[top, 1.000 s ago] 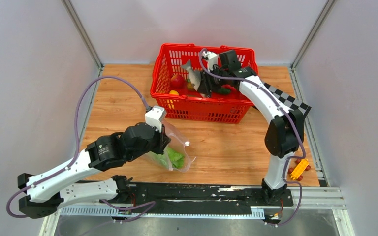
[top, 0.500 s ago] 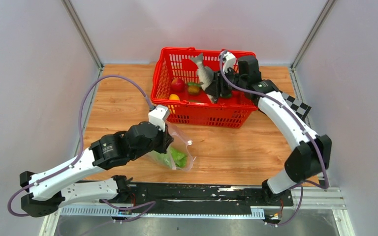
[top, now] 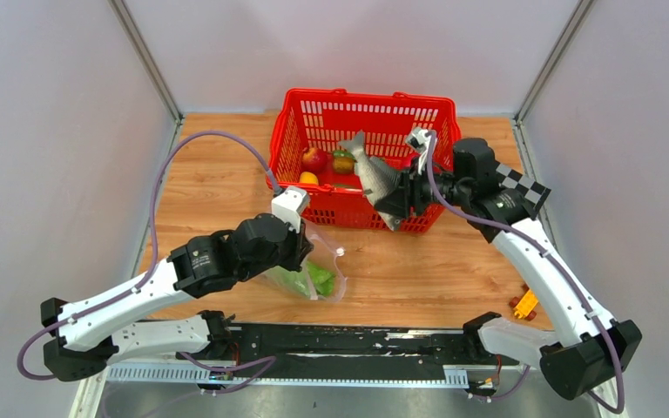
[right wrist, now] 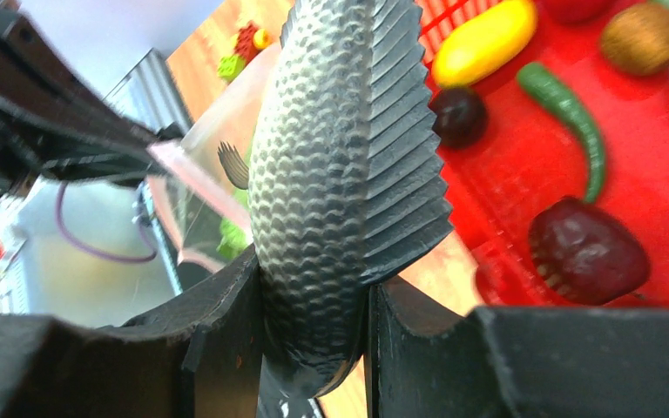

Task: Place the food in the zip-top bag and seal the zipper
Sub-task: Place the fake fish in the zipper food storage bag, then pick up the fake fruit from the bin, then place the fake fruit in the zipper food storage bag.

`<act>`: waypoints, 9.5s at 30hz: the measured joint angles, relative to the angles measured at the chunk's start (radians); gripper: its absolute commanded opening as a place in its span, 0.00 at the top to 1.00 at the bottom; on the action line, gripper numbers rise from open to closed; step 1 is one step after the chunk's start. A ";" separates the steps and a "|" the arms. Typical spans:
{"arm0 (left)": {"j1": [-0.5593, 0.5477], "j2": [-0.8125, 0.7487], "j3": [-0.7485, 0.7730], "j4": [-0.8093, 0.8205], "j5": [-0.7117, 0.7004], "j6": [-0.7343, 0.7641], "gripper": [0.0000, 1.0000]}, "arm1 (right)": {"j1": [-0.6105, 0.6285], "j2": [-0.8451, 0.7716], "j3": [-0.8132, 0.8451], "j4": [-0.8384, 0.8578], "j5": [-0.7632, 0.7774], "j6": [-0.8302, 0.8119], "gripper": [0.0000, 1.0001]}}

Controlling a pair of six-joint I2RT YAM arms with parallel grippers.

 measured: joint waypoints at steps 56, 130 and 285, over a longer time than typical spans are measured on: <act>0.001 0.032 0.037 0.037 0.158 0.045 1.00 | 0.594 0.173 -0.108 -0.029 0.302 0.091 0.72; 0.006 -0.116 -0.025 0.155 -0.012 -0.009 1.00 | 0.591 -0.075 -0.291 0.417 0.342 0.132 0.36; 0.005 -0.169 -0.026 0.223 0.108 0.007 1.00 | 0.612 -0.049 -0.386 0.557 0.392 0.156 0.08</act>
